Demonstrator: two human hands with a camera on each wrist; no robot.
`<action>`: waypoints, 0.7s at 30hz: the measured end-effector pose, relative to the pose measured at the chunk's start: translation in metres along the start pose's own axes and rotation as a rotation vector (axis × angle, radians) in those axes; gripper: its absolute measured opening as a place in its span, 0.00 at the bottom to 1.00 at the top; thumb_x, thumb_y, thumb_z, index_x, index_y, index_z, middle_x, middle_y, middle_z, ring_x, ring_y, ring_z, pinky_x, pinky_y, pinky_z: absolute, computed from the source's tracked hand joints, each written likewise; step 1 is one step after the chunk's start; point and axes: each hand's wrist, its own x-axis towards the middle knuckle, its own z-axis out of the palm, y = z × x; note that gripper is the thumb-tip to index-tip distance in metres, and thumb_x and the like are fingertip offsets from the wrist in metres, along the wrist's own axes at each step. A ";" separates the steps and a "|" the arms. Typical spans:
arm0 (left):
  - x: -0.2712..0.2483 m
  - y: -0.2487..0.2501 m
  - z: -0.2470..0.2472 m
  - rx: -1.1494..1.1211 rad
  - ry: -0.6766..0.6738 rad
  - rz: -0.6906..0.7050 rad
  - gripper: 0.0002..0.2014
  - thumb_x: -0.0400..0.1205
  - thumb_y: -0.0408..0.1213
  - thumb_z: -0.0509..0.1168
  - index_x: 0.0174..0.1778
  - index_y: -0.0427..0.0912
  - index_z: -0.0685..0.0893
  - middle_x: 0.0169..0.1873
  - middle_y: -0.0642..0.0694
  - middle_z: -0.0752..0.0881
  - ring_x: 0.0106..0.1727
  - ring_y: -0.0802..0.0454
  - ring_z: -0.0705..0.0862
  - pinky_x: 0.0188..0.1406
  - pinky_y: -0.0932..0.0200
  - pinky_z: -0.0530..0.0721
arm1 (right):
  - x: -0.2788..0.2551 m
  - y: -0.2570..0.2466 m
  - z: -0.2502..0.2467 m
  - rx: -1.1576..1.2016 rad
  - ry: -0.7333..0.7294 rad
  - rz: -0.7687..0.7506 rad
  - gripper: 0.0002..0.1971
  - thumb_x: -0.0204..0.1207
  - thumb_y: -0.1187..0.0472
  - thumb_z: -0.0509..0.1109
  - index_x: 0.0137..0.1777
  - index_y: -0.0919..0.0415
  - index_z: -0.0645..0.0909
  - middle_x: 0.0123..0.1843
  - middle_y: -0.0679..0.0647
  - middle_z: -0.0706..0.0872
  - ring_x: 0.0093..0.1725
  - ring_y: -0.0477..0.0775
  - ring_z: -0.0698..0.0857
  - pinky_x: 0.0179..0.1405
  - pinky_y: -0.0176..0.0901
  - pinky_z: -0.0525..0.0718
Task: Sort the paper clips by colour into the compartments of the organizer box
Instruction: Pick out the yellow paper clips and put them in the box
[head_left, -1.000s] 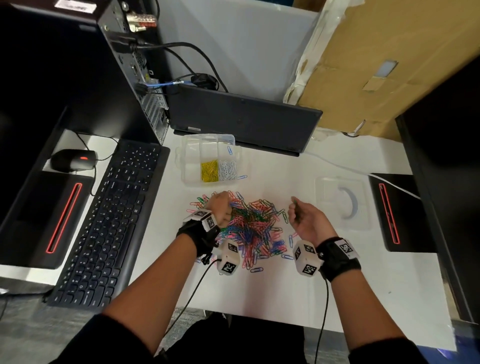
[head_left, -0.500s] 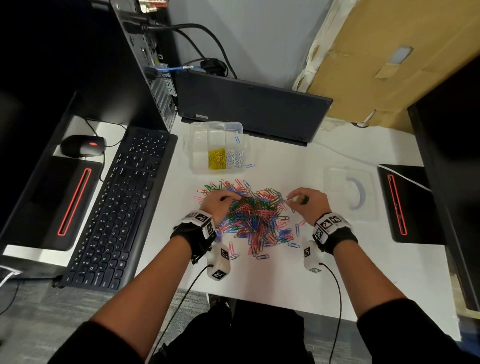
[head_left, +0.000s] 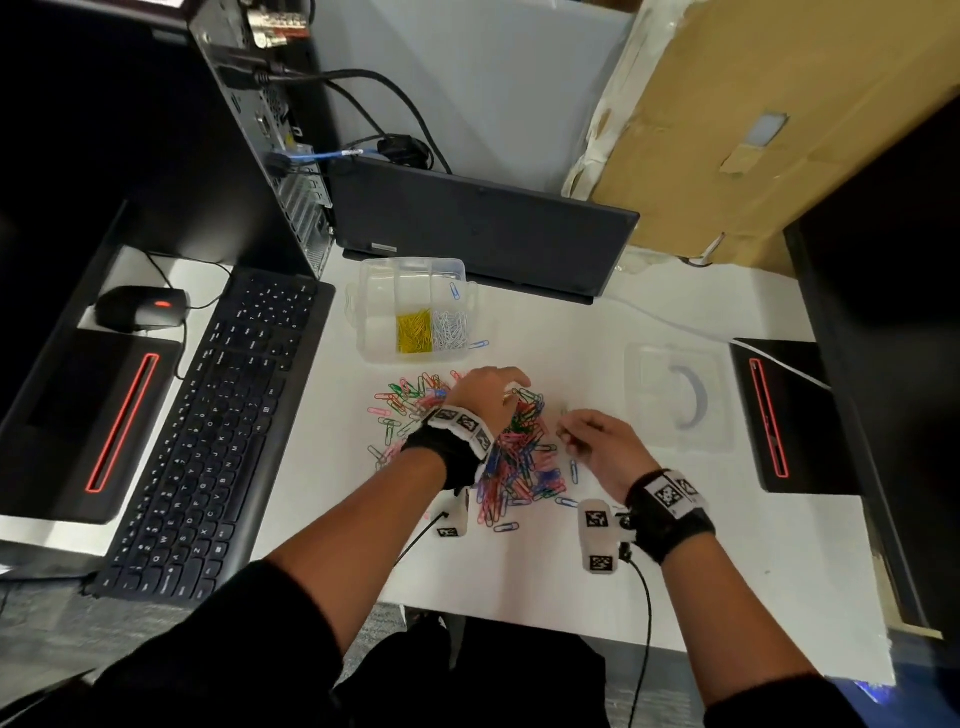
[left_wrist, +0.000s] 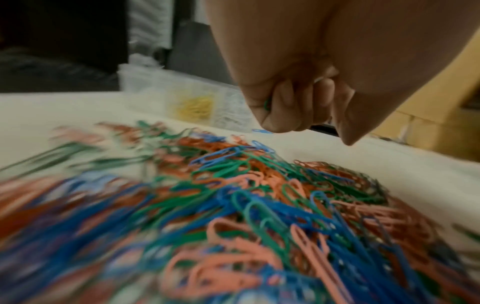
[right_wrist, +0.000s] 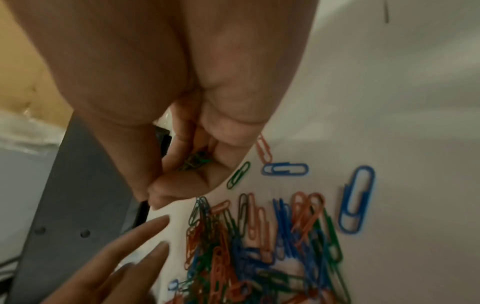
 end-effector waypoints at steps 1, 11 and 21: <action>0.005 0.003 0.003 0.049 -0.017 0.012 0.13 0.82 0.37 0.61 0.60 0.53 0.84 0.49 0.45 0.88 0.50 0.46 0.85 0.51 0.54 0.83 | -0.004 0.000 -0.001 0.108 -0.012 0.026 0.06 0.81 0.75 0.64 0.52 0.70 0.83 0.38 0.58 0.86 0.34 0.50 0.81 0.32 0.34 0.82; 0.026 0.015 0.016 0.078 -0.059 -0.084 0.05 0.78 0.34 0.69 0.48 0.45 0.88 0.48 0.45 0.90 0.49 0.45 0.88 0.51 0.52 0.87 | -0.008 -0.003 -0.010 0.358 -0.095 0.216 0.11 0.77 0.57 0.69 0.49 0.66 0.85 0.39 0.56 0.86 0.36 0.50 0.85 0.34 0.35 0.87; 0.018 0.001 0.010 -0.175 -0.014 -0.181 0.10 0.83 0.45 0.66 0.50 0.42 0.84 0.38 0.49 0.84 0.39 0.51 0.82 0.41 0.58 0.79 | 0.007 0.005 -0.013 -0.946 0.213 -0.240 0.06 0.68 0.59 0.83 0.43 0.56 0.92 0.35 0.47 0.88 0.37 0.45 0.85 0.34 0.21 0.77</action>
